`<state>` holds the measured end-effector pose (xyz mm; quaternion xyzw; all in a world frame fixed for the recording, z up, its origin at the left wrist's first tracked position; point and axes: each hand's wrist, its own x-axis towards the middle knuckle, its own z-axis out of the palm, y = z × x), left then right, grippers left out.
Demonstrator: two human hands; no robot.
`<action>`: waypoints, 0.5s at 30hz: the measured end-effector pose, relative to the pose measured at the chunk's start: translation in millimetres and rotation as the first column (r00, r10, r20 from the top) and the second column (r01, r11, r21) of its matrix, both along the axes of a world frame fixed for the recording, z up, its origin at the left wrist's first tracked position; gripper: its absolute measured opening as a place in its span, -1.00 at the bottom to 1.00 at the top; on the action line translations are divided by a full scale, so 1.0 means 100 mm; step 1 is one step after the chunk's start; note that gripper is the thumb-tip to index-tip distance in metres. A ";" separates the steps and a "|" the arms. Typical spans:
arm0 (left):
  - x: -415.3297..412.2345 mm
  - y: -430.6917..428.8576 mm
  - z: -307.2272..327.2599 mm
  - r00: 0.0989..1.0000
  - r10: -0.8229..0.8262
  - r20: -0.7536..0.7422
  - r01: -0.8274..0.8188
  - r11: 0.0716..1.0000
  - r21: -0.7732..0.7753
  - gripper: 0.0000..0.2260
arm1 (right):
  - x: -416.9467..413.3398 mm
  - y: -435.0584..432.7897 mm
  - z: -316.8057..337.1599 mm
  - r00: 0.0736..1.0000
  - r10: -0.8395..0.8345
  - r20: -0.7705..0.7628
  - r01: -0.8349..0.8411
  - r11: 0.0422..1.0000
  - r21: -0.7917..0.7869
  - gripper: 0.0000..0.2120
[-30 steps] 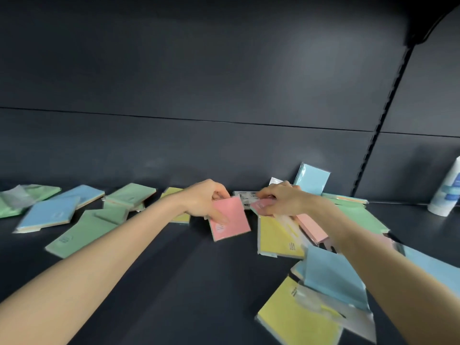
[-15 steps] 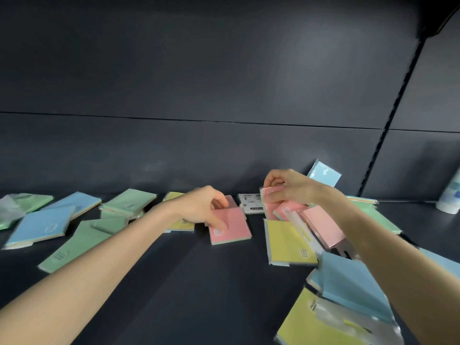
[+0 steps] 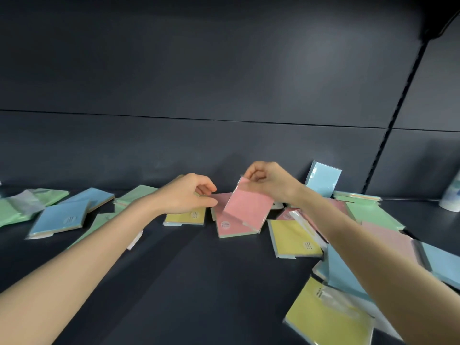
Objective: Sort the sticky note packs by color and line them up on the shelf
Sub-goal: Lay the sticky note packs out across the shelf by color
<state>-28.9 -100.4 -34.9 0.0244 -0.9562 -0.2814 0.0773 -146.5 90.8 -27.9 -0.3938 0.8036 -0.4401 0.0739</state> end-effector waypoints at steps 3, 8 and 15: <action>0.08 -0.05 0.01 1.000 0.009 -0.011 -0.009 1.000 0.006 -0.75 | 0.12 -0.13 -0.14 1.000 0.030 0.008 -0.031 0.992 0.120 -0.88; 0.08 -0.05 -0.01 1.000 0.002 -0.003 -0.002 1.000 -0.002 -0.76 | 0.28 -0.17 -0.23 0.987 0.037 -0.156 0.014 0.948 0.317 -0.78; -0.20 0.14 -0.06 0.998 -0.065 0.016 0.065 0.997 -0.038 -0.74 | 0.02 0.18 -0.07 0.937 -0.111 -0.330 0.220 0.923 0.315 -0.72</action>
